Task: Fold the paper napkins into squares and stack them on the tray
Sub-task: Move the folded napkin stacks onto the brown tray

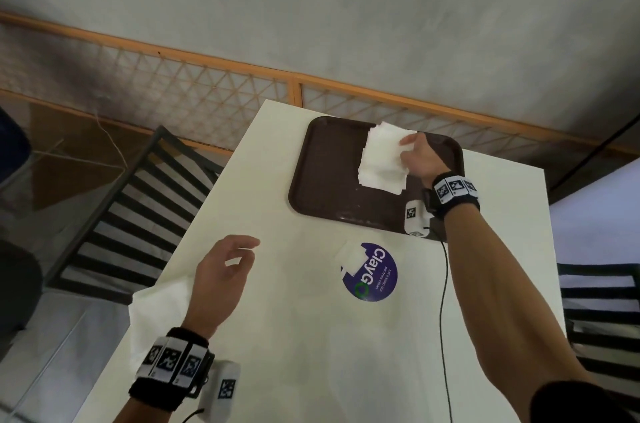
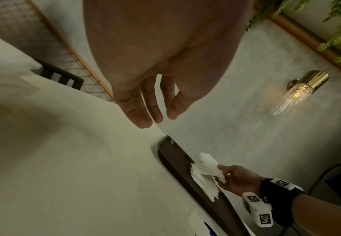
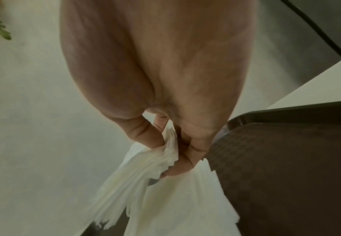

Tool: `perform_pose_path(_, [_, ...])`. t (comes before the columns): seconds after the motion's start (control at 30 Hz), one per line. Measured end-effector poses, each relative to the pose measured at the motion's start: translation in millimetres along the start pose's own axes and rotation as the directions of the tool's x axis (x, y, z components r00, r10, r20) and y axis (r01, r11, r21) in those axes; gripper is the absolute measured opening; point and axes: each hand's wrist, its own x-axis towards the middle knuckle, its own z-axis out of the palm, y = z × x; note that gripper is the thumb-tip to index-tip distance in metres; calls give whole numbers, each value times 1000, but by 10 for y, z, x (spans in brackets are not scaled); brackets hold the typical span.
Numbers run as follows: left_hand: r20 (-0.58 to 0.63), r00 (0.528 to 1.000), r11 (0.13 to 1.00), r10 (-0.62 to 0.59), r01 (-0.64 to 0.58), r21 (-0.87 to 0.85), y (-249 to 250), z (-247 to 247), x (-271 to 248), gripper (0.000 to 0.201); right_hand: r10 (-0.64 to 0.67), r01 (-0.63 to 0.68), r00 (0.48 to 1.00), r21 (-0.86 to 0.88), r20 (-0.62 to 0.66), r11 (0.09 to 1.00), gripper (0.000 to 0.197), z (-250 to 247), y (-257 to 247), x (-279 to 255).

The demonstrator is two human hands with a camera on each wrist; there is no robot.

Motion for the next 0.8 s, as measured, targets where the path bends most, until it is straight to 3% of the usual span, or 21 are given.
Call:
perform_pose_path(0.1, [3, 1000, 1000, -4, 4, 11, -43, -130, 10, 27, 16, -15, 1000, -23, 9, 1000, 38, 51, -92, 0])
perform_pose_path(0.33, [-25, 999, 1000, 21, -21, -7, -153, -427, -46, 31, 67, -42, 996, -327, 64, 944, 32, 171, -1, -46])
perform_pose_path(0.4, [-35, 999, 1000, 18, -17, 19, -187, -504, -73, 31, 106, -68, 992, -431, 64, 900, 39, 194, -38, -46])
perform_pose_path(0.5, [-47, 999, 999, 3, -1, 38, -212, -627, -131, 27, 37, -14, 999, -650, 22, 760, 84, 195, -134, -40])
perform_pose_path(0.57, [-49, 999, 996, 9, -5, 87, -218, -711, -170, 26, -22, 93, 994, -728, 107, 680, 119, 228, -201, -8])
perform_pose_path(0.63, [-54, 998, 989, 30, -22, 149, -249, -795, -194, 28, -8, 143, 984, -767, 177, 625, 140, 289, -244, 25])
perform_pose_path(0.7, [-50, 997, 979, 62, -51, 199, -274, -866, -228, 28, 10, 166, 977, -787, 214, 595, 138, 338, -270, 45])
perform_pose_path(0.8, [-74, 993, 966, 90, -69, 249, -250, -970, -283, 26, 15, 188, 967, -754, 254, 629, 116, 333, -291, 23])
